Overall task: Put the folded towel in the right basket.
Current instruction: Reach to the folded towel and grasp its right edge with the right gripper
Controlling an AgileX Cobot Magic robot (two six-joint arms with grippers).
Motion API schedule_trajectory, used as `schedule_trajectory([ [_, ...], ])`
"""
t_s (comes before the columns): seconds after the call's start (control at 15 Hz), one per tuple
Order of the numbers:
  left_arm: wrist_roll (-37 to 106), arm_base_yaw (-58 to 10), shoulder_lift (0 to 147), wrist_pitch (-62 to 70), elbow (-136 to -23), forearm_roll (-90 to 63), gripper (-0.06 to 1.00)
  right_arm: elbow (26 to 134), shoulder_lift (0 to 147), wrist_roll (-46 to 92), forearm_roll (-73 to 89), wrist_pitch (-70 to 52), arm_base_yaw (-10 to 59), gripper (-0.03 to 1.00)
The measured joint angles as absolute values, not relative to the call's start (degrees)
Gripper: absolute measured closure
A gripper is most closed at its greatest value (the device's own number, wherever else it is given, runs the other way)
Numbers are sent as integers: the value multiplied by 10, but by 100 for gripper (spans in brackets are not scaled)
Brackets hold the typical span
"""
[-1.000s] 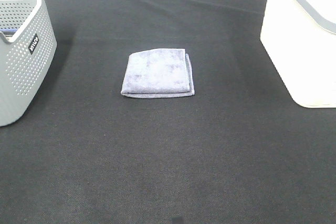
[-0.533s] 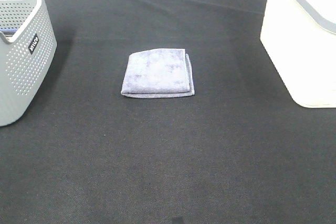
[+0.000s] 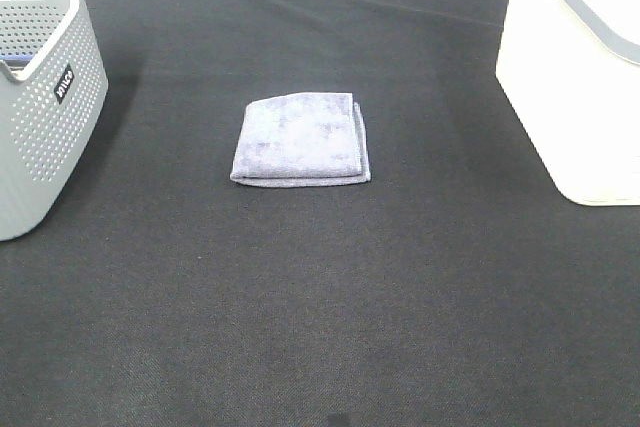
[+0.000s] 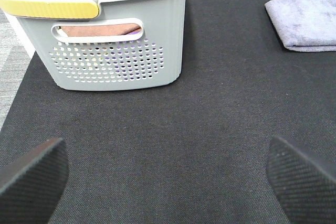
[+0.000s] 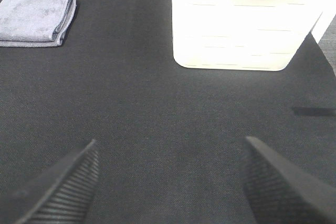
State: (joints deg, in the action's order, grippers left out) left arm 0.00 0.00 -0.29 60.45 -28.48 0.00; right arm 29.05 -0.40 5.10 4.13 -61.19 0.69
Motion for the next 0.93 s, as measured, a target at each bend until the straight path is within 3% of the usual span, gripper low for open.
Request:
schedule_trajectory([
  [0.93,0,0,-3,604,-285,0,-3,290,-4,51,41,-612,7,26],
])
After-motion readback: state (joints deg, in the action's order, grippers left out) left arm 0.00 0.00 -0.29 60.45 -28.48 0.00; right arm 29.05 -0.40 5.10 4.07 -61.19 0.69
